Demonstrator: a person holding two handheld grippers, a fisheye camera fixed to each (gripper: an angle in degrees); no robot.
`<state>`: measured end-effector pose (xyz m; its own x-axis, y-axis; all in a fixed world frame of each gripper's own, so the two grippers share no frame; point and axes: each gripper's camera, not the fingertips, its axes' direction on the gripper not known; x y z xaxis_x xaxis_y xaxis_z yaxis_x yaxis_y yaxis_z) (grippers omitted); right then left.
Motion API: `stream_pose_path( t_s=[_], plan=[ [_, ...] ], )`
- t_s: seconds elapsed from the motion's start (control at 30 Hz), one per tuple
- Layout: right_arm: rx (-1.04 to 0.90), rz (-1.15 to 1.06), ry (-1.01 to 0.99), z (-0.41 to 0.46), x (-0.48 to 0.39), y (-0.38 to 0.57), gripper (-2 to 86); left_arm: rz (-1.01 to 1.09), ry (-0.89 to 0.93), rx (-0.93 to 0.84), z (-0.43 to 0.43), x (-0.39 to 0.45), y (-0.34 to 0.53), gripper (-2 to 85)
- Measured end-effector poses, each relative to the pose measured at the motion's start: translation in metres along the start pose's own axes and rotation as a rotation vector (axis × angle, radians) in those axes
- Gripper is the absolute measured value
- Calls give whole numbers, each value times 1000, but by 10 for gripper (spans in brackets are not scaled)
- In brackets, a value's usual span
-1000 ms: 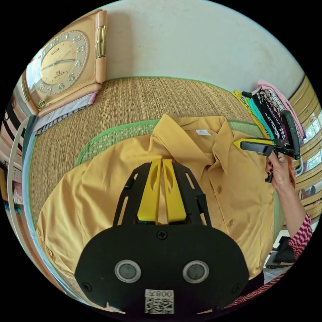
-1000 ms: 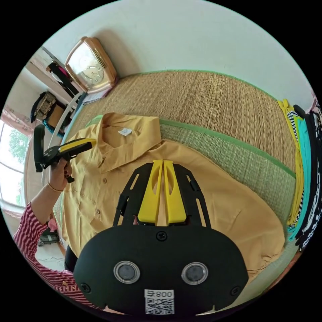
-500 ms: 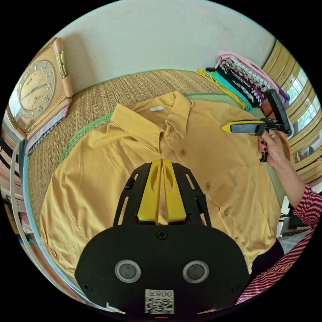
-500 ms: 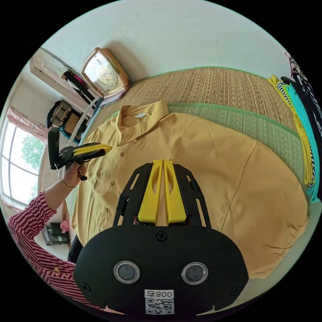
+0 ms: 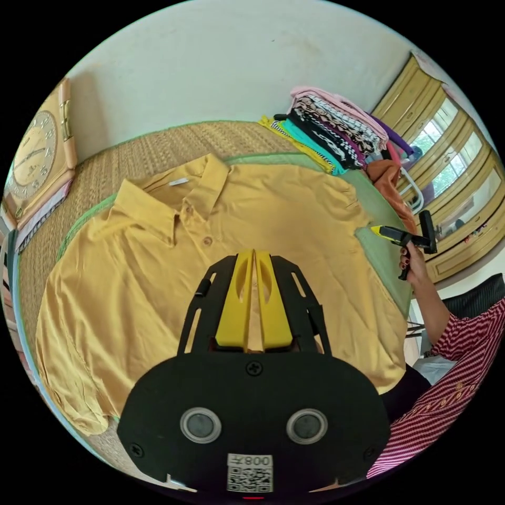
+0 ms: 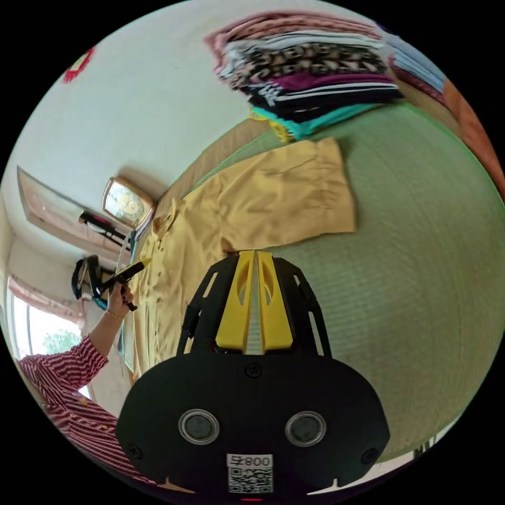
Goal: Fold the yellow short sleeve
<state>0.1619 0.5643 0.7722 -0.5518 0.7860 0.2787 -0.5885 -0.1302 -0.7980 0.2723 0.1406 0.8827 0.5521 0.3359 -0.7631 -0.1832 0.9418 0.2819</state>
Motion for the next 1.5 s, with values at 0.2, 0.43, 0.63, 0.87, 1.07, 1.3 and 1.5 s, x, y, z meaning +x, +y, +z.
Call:
stream_pose_path(
  t_s=[0.2,0.43,0.63,0.87,1.07,1.3,1.5],
  plan=[
    [121,121,69,-66,64,-18,98,92,119,-28,63,67,-35,7],
    [108,119,18,-63,70,-47,90,164,223,-64,135,137,-67,5],
    [126,157,-49,-69,81,-49,45,181,283,-62,161,166,-77,4],
    [186,153,-200,-94,78,-39,12,157,368,-1,155,172,-86,10],
    [231,-111,-460,-109,-32,-45,7,81,509,163,103,133,-86,51],
    [-32,-352,-495,-16,-166,-20,6,-71,551,148,113,73,-69,113],
    [-181,-366,-464,55,-186,15,7,-50,489,-21,173,85,-62,126]
  ],
)
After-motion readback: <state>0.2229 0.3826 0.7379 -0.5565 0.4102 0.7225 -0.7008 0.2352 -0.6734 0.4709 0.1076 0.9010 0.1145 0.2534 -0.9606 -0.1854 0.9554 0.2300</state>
